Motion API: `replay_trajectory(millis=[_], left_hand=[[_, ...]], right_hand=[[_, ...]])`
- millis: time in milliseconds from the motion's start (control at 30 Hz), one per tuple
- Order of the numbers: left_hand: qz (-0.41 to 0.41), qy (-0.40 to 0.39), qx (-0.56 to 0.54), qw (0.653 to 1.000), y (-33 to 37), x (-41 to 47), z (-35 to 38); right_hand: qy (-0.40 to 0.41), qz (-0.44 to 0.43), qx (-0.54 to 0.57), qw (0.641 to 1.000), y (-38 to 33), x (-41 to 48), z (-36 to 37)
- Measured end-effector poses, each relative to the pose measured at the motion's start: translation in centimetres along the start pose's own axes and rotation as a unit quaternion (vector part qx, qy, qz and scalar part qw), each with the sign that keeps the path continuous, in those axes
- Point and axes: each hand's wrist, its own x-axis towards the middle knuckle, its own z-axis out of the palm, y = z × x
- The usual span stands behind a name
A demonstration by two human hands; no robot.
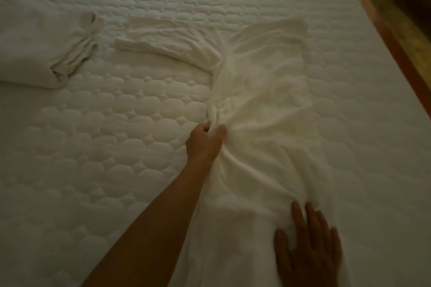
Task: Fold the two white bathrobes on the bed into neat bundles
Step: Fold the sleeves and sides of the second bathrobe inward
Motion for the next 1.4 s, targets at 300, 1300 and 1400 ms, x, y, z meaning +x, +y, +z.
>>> replay_trajectory(millis=[300,1300,1400], left_hand=[[-0.036,-0.235,0.007,0.971,-7.1,-11.0,-3.8],[0.002,-0.202,-0.003,0.979,-21.2,-29.6,-13.7],[0.026,-0.06,0.061,0.996,-22.7,-30.1,-14.0]], right_hand=[[-0.104,0.003,0.016,0.994,0.8,0.0,-0.5],[-0.261,0.009,0.049,0.964,3.0,-16.5,-12.2],[-0.24,0.004,0.077,0.968,3.6,-17.2,-12.3]])
